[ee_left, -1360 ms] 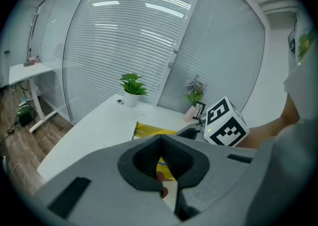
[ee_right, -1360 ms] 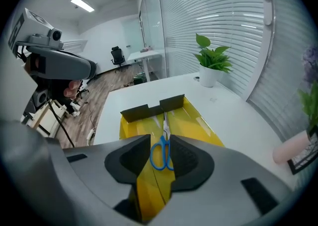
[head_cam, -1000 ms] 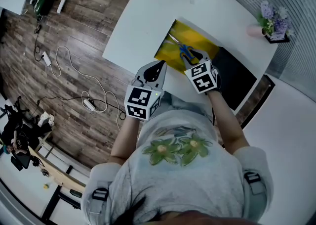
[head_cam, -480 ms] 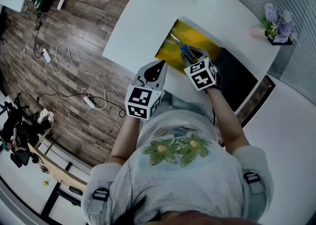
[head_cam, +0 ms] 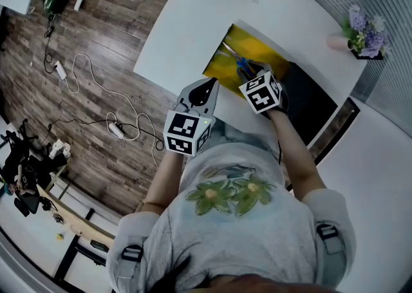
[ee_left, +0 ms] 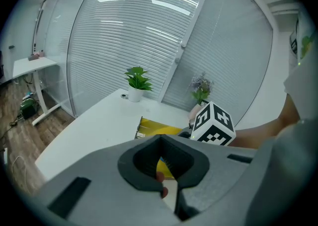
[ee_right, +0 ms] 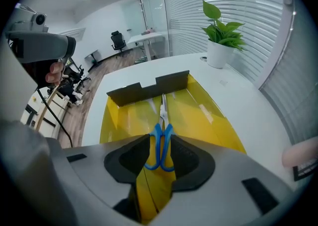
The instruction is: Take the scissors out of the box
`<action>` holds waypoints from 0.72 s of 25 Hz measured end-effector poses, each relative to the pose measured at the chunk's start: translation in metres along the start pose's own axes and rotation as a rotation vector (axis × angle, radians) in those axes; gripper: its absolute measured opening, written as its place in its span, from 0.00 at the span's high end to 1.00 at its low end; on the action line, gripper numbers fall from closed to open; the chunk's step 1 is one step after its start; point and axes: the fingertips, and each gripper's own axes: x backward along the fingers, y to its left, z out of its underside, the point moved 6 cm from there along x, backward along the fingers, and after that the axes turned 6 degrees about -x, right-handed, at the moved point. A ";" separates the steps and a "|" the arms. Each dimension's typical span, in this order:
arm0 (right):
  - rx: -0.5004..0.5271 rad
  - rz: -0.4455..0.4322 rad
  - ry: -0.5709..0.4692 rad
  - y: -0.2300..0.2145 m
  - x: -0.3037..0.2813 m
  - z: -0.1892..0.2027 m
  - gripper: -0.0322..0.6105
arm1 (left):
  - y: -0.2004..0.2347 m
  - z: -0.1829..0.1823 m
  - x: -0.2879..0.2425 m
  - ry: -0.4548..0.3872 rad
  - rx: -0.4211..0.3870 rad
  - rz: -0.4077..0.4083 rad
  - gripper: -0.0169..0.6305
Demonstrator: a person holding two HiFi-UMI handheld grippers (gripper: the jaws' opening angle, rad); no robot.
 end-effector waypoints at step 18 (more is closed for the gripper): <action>0.011 0.034 0.066 -0.002 -0.018 0.003 0.76 | 0.005 0.004 -0.005 0.011 0.002 0.004 0.98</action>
